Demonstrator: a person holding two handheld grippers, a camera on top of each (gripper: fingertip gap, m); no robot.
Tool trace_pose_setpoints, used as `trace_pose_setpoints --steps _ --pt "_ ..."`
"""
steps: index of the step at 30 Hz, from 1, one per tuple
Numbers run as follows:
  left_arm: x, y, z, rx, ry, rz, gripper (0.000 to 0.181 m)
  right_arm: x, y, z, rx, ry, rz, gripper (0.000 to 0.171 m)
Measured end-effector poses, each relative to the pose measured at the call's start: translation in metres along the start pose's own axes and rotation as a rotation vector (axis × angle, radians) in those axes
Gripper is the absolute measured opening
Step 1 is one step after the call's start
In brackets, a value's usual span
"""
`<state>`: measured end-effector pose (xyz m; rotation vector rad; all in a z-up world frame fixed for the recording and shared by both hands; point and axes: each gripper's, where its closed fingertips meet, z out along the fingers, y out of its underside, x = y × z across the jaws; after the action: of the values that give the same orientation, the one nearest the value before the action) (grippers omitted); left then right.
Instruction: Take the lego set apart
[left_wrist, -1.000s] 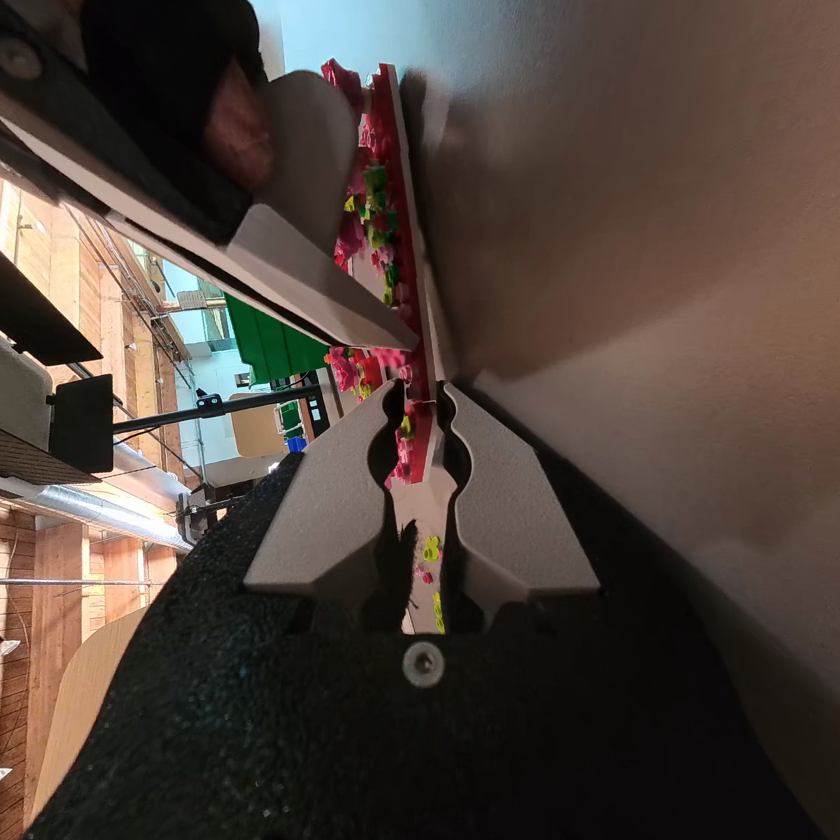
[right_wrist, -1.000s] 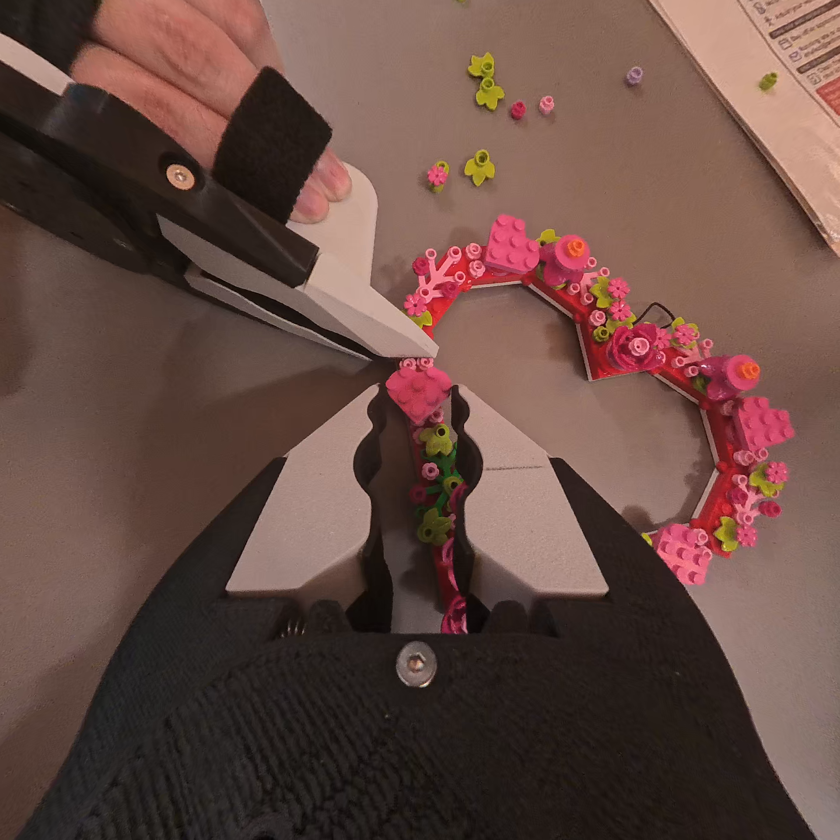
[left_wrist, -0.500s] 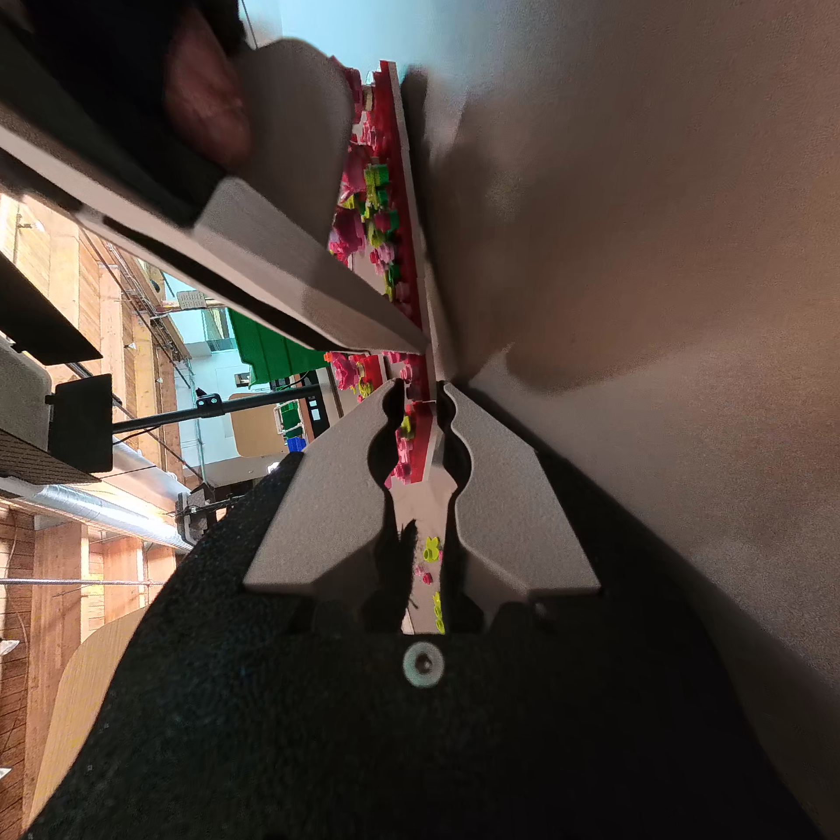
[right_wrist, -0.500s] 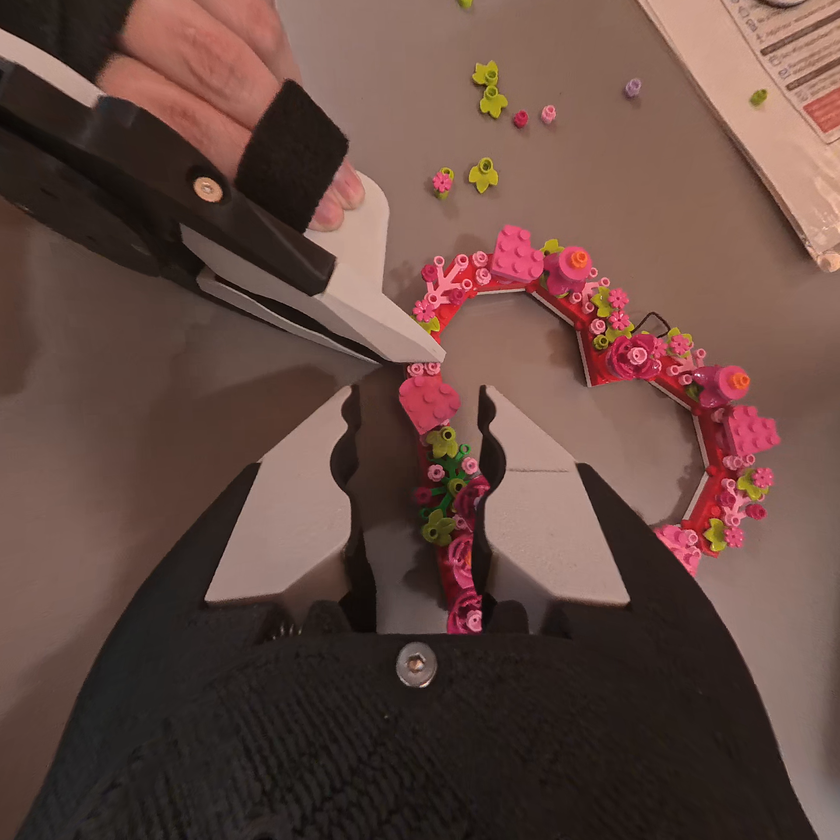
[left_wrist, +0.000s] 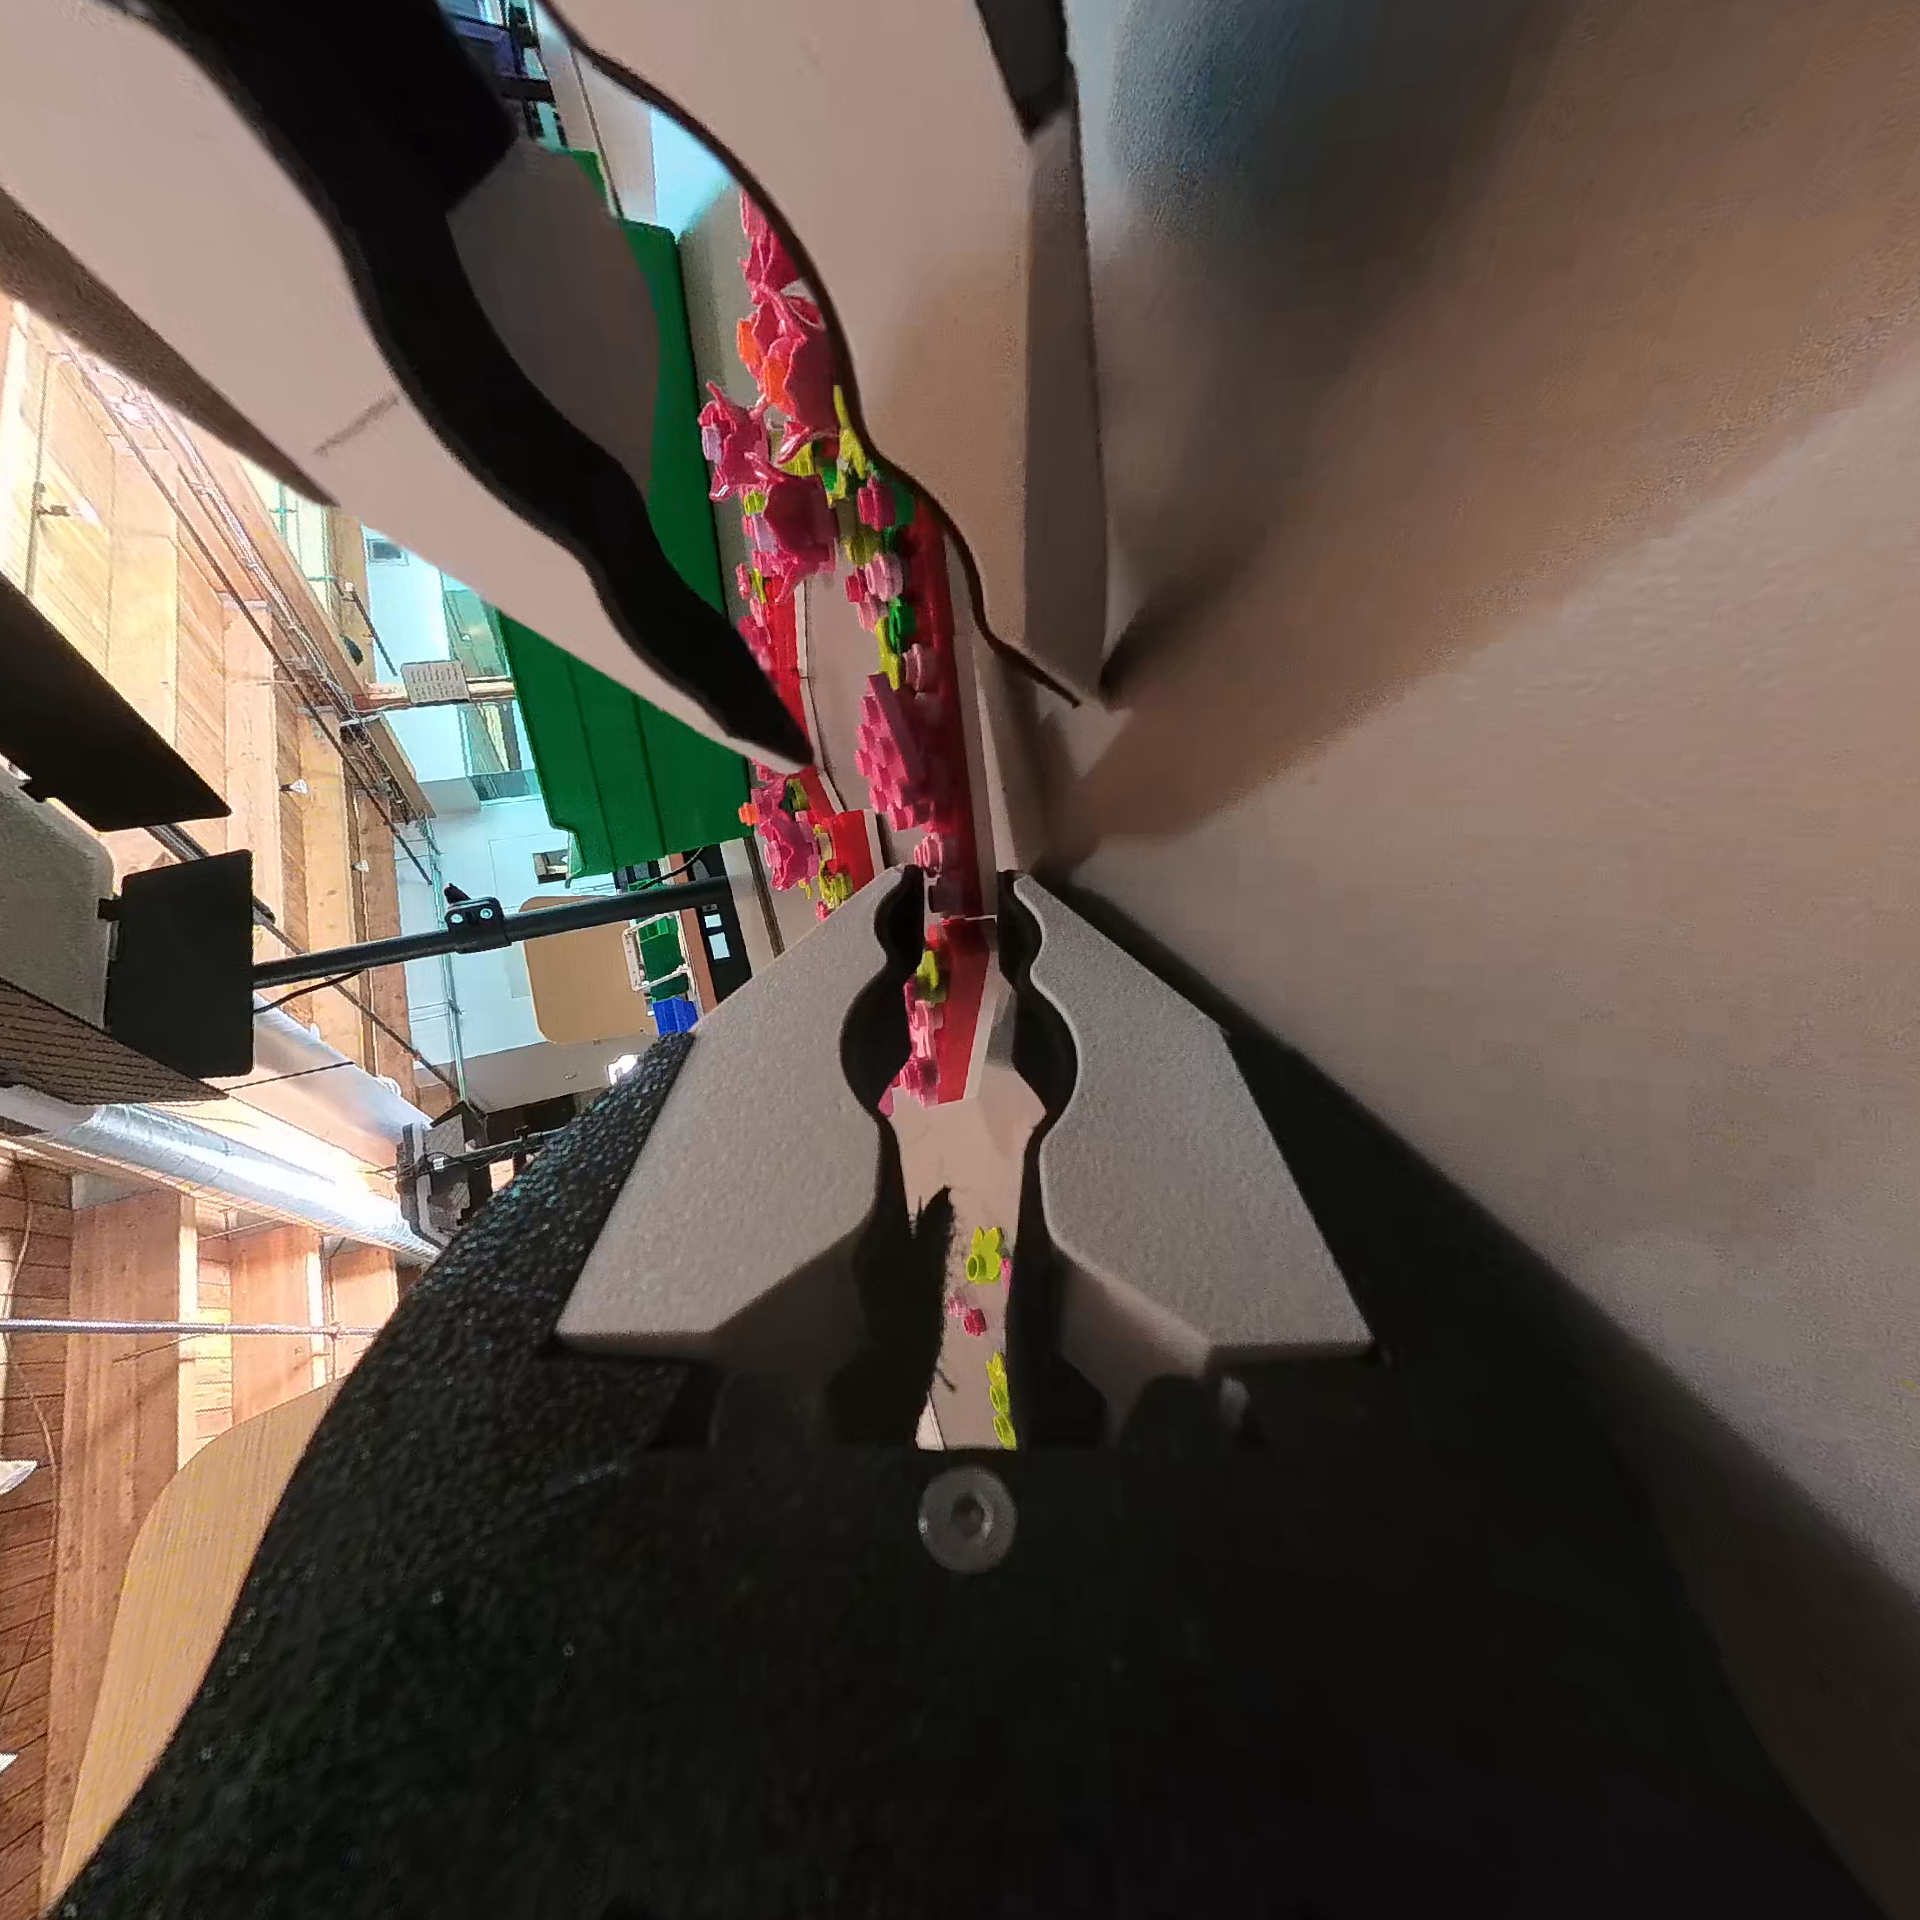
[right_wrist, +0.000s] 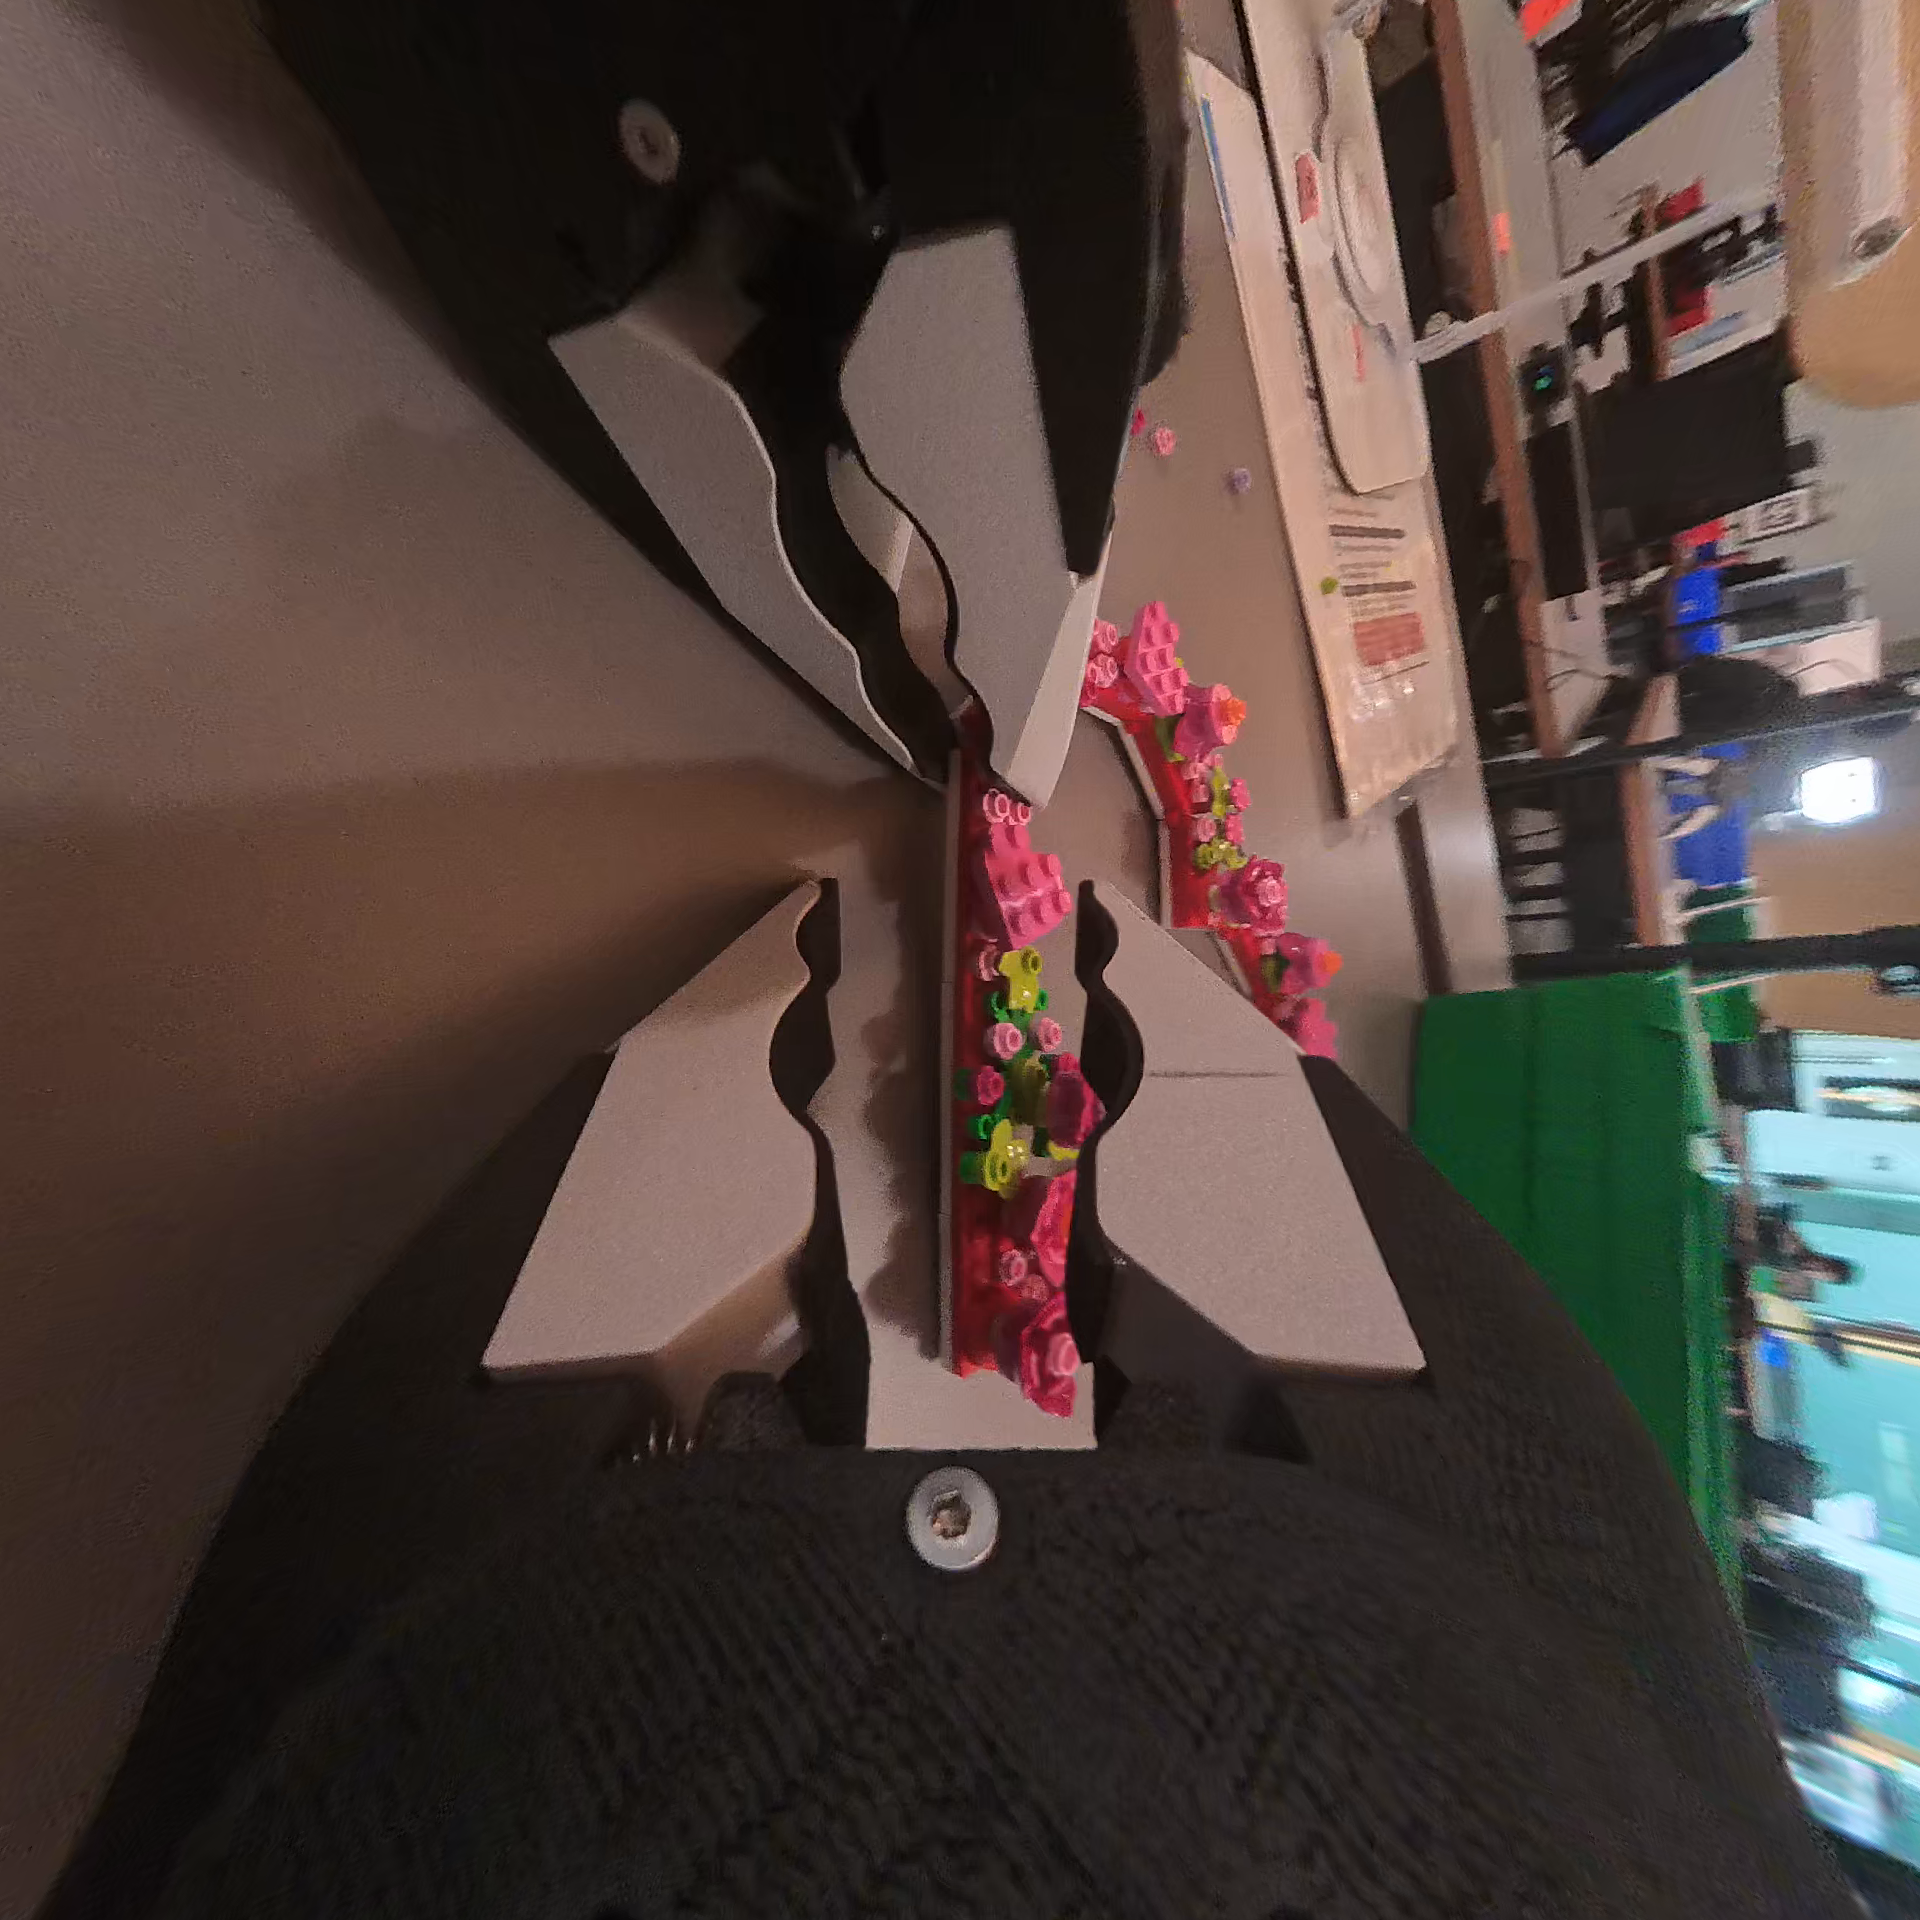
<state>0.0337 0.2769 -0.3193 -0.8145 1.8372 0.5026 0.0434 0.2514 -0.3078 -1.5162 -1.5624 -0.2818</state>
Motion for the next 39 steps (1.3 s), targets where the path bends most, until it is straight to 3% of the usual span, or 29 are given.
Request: trace_pose_setpoints --steps 9,19,39 --pt "0.000 0.001 0.000 0.001 0.003 -0.017 0.011 0.006 0.003 -0.001 -0.073 0.103 -0.279 0.048" --pt "-0.001 0.004 0.001 -0.010 -0.001 -0.030 0.011 0.007 0.003 0.004 -0.083 0.158 -0.256 0.040" --pt "0.000 0.006 0.002 -0.004 0.019 -0.089 0.009 0.014 0.007 0.009 -0.039 0.122 -0.268 0.044"
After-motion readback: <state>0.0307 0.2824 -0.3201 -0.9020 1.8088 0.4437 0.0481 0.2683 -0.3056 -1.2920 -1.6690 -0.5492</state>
